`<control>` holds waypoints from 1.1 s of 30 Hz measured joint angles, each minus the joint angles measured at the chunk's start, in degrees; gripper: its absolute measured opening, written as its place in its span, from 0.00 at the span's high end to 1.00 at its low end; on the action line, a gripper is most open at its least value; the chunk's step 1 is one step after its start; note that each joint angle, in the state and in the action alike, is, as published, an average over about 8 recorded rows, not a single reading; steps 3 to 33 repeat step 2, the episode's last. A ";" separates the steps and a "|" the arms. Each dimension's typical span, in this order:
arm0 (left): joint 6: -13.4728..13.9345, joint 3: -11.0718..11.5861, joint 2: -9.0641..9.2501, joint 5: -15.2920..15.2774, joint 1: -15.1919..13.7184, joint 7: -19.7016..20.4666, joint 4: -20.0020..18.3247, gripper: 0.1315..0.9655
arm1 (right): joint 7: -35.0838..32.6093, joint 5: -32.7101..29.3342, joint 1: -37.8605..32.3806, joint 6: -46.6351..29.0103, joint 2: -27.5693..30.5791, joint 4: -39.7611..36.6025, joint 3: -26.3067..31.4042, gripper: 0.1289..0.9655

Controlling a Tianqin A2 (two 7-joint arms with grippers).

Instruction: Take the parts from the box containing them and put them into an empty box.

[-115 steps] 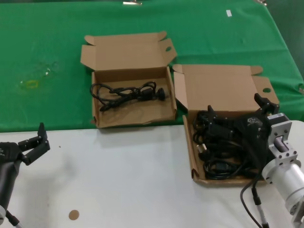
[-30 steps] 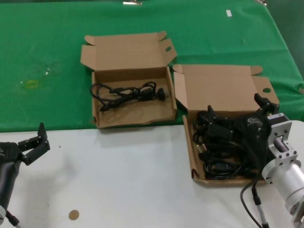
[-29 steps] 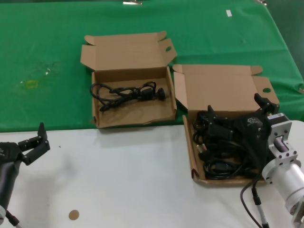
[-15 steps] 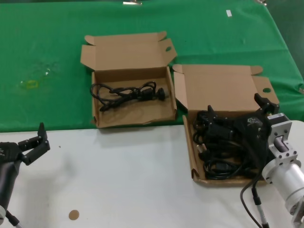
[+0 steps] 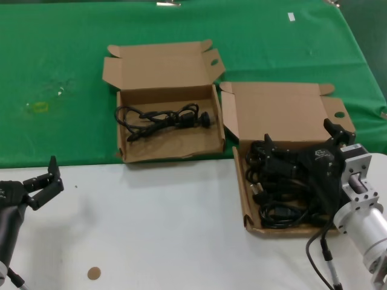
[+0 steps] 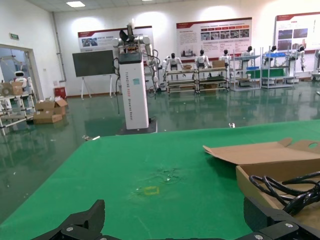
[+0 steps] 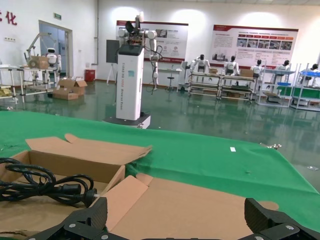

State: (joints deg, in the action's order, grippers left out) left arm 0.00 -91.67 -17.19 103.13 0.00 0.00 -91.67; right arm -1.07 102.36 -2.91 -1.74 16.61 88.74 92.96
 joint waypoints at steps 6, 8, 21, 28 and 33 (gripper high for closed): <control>0.00 0.00 0.00 0.00 0.00 0.00 0.00 0.00 | 0.00 0.00 0.00 0.00 0.00 0.00 0.00 0.00; 0.00 0.00 0.00 0.00 0.00 0.00 0.00 0.00 | 0.00 0.00 0.00 0.00 0.00 0.00 0.00 0.00; 0.00 0.00 0.00 0.00 0.00 0.00 0.00 0.00 | 0.00 0.00 0.00 0.00 0.00 0.00 0.00 0.00; 0.00 0.00 0.00 0.00 0.00 0.00 0.00 0.00 | 0.00 0.00 0.00 0.00 0.00 0.00 0.00 0.00; 0.00 0.00 0.00 0.00 0.00 0.00 0.00 0.00 | 0.00 0.00 0.00 0.00 0.00 0.00 0.00 0.00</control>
